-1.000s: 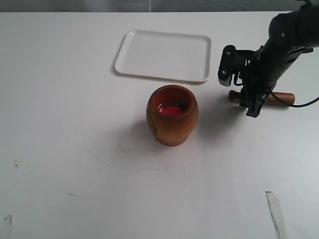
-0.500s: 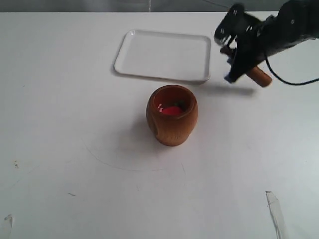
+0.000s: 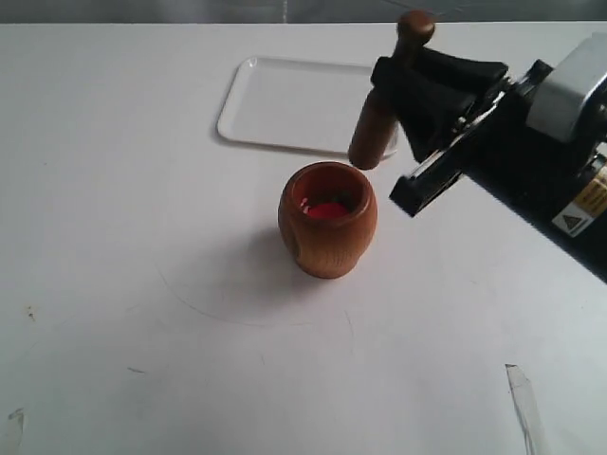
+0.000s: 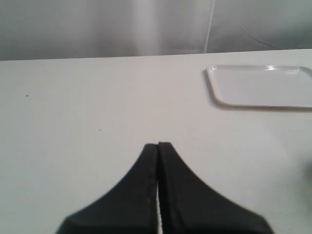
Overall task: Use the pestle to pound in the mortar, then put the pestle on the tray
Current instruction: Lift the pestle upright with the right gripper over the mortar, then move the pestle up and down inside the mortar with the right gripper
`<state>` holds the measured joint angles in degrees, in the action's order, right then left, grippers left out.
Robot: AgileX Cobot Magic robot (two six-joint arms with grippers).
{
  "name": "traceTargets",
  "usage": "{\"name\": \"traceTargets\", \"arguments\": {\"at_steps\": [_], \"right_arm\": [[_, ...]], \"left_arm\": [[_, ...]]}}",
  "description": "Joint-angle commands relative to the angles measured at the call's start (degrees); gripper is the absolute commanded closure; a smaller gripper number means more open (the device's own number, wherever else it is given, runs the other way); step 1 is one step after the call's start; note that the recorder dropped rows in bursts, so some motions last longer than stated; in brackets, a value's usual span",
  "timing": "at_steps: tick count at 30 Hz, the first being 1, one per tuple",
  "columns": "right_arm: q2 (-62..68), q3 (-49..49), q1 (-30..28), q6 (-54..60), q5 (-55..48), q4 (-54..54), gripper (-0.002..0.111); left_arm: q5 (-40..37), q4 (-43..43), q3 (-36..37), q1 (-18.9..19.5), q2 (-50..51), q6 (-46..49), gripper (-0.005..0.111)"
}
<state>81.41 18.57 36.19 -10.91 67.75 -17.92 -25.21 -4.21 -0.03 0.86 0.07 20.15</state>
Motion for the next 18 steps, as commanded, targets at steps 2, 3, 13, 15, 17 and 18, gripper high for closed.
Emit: {"name": "traceTargets", "arguments": {"at_steps": [2, 3, 13, 15, 17, 18], "right_arm": [[2.6, -0.4, 8.5, 7.1, 2.2, 6.0, 0.108], [3.6, -0.4, 9.4, 8.1, 2.2, 8.1, 0.108], [17.4, 7.6, 10.1, 9.0, 2.2, 9.4, 0.108], [21.0, 7.5, 10.5, 9.1, 2.2, 10.9, 0.108], [24.1, 6.6, 11.1, 9.1, 2.2, 11.4, 0.108], [25.3, 6.3, 11.3, 9.1, 2.2, 11.4, 0.108]], "left_arm": [[0.2, 0.4, 0.0, -0.4, -0.1, -0.5, 0.107], [0.2, 0.4, 0.0, -0.4, -0.1, -0.5, 0.107], [0.2, 0.4, 0.0, -0.4, -0.1, -0.5, 0.107], [0.2, 0.4, 0.0, -0.4, -0.1, -0.5, 0.107], [0.2, 0.4, 0.0, -0.4, -0.1, -0.5, 0.107], [0.2, 0.4, 0.0, -0.4, -0.1, -0.5, 0.107]]}}
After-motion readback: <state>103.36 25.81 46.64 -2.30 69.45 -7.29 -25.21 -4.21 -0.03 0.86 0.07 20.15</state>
